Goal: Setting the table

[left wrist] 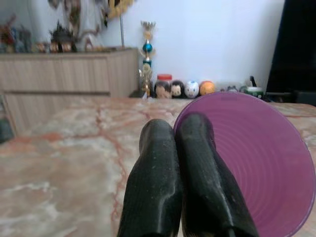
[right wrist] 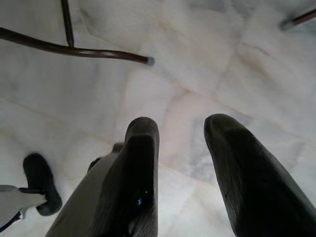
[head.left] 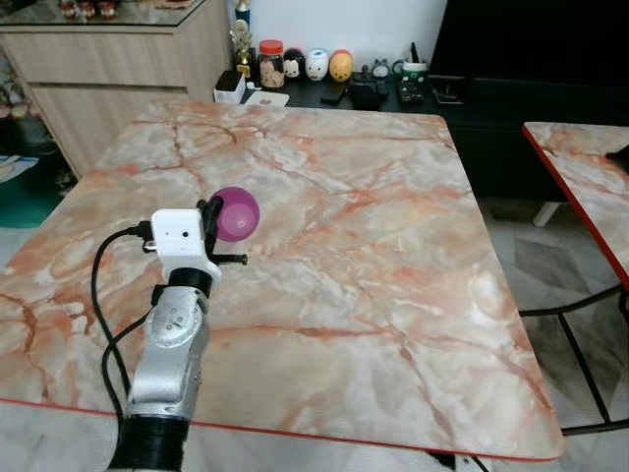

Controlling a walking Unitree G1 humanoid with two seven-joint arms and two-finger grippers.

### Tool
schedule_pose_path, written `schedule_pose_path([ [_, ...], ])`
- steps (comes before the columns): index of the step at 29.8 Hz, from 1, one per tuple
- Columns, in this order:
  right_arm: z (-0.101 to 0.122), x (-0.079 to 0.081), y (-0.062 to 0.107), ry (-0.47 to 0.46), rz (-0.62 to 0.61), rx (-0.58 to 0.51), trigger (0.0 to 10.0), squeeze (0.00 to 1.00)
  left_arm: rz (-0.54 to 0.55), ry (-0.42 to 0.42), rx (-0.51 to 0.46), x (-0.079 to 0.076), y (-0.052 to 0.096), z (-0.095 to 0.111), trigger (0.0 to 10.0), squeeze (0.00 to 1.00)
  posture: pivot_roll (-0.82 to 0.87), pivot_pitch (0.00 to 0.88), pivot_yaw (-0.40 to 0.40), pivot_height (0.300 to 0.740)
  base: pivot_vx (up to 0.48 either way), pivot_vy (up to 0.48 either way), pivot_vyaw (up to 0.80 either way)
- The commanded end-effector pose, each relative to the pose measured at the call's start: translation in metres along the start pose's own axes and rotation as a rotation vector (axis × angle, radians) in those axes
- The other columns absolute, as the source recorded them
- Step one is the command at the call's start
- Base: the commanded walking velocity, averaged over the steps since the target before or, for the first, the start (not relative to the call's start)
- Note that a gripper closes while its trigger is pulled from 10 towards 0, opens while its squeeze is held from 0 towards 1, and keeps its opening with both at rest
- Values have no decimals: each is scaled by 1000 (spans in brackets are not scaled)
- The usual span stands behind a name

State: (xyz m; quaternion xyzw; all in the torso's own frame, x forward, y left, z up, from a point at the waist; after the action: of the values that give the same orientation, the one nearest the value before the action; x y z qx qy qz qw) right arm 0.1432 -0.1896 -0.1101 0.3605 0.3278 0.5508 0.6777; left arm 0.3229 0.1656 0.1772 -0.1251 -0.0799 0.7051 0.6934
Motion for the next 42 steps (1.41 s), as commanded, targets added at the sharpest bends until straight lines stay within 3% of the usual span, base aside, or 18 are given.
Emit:
schedule_pose_path([
  [1, -1, -7, 0, -15, -19, 3, 10000, 0, -25, 2, -14, -8, -1, 2, 10000, 0, 101, 0, -30, 731, 0, -292, 0],
  [15, 5, -4, -1, 1, -4, -6, 10000, 0, -28, 16, -28, -11, -5, 4, 10000, 0, 96, 0, -28, 731, 0, -269, -185],
  [25, 11, 21, -3, -2, 25, 2, 10000, 0, -28, 24, -37, -13, -7, 6, 10000, 0, 96, 0, -30, 731, 0, -250, -111],
  [29, 11, 7, -3, -5, 17, 3, 10000, 0, -29, 24, -42, -13, -9, 7, 10000, 0, 96, 0, -31, 731, 0, -250, -625],
  [34, 10, 5, -3, -1, 14, 2, 10000, 0, -28, 24, -45, -13, -10, 7, 10000, 0, 95, 0, -31, 731, 0, -249, -610],
  [38, 13, 14, -3, 5, 21, -13, 10000, 0, -29, 26, -44, -13, -10, 7, 10000, 0, 94, 0, -32, 731, 0, -246, 0],
  [42, 20, 39, -3, 12, 46, -21, 10000, 0, -29, 29, -44, -14, -10, 7, 10000, 0, 92, 0, -30, 731, 0, -241, 0],
])
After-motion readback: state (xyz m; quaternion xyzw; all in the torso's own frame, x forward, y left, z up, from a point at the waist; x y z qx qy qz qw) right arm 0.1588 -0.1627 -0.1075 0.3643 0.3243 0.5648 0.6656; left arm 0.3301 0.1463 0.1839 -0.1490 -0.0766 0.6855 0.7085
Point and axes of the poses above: a point about 5 cm out from each wrist's last joint towards the gripper, its own y axis pointing back from the gripper into the wrist, its own z axis along the axis of the wrist's last joint, x = y × z, the point moved 1 cm from there along -y, pointing out of the wrist towards the gripper, and after that the axes turned 4 degrees about y, right-handed, at the moved point
